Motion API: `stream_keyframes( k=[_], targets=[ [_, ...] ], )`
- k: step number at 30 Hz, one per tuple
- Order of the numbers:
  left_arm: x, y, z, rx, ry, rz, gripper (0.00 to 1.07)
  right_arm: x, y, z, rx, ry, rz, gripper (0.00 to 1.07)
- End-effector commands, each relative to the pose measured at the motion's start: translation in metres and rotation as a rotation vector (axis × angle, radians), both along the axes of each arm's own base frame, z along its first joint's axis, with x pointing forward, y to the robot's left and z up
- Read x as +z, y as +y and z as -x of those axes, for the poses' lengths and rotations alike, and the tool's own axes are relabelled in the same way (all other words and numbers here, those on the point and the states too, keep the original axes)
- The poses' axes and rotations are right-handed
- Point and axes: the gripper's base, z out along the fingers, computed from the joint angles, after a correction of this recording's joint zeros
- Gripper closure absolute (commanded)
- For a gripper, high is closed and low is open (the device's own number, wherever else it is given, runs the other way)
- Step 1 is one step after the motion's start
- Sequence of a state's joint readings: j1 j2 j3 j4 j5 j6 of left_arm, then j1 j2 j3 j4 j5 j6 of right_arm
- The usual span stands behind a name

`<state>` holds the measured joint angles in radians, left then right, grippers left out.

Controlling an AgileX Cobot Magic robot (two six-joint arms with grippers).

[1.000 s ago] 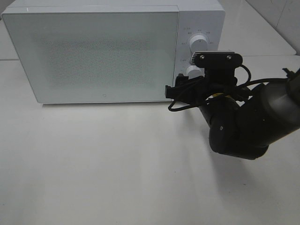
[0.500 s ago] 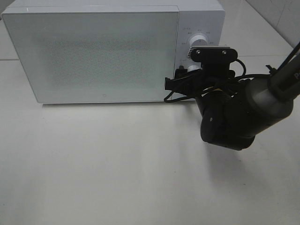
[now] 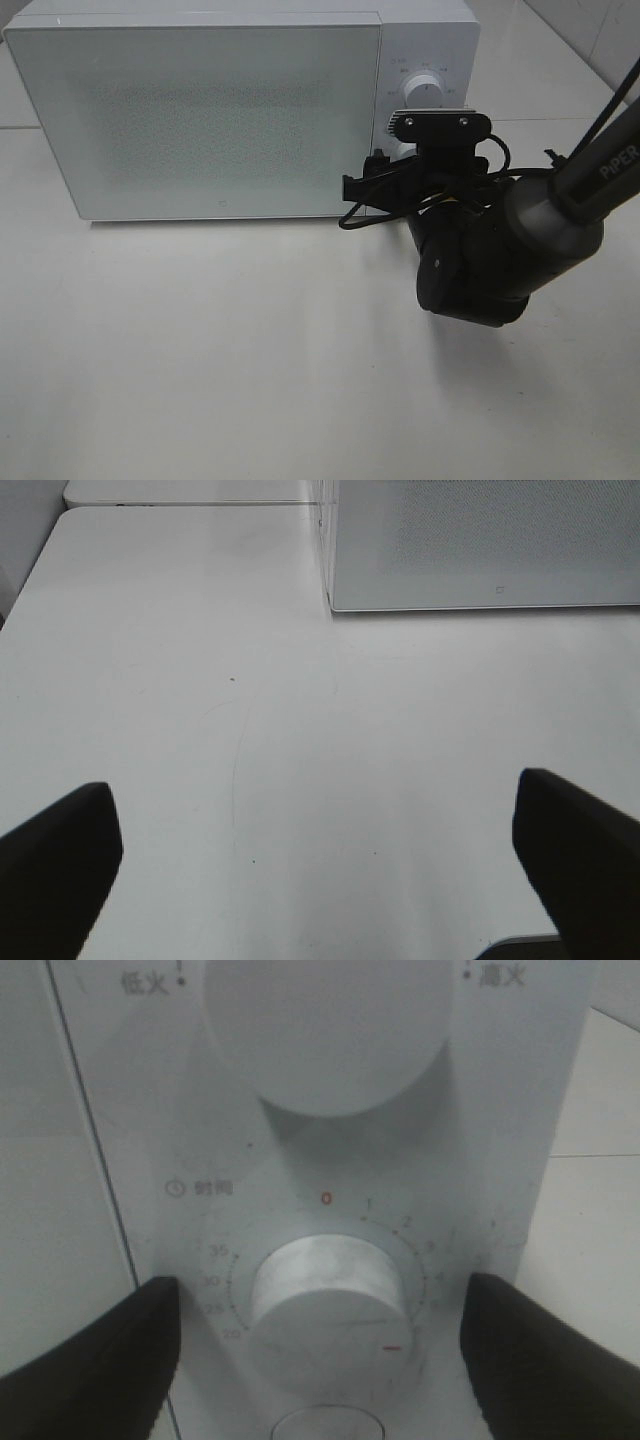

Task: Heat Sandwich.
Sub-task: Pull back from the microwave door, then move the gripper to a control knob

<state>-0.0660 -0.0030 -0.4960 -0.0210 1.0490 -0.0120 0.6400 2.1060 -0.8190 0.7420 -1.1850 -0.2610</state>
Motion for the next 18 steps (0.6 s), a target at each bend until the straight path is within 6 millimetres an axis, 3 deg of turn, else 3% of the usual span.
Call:
stream_keyframes(
  k=[1,13,18],
  targets=[
    [0.0001,-0.0002,0.0027,0.001,-0.033,0.007,0.06,0.0097,-0.0046,-0.0007,-0.019,-0.054,-0.002,0.32],
    [0.0001,-0.0002,0.0027,0.001,-0.033,0.007,0.06,0.0088,-0.0041,0.0011,0.002,-0.047,-0.001,0.34],
    [0.0001,-0.0002,0.0027,0.001,-0.033,0.007,0.06,0.0084,-0.0040,0.0012,0.003,-0.043,-0.001,0.49]
  ],
)
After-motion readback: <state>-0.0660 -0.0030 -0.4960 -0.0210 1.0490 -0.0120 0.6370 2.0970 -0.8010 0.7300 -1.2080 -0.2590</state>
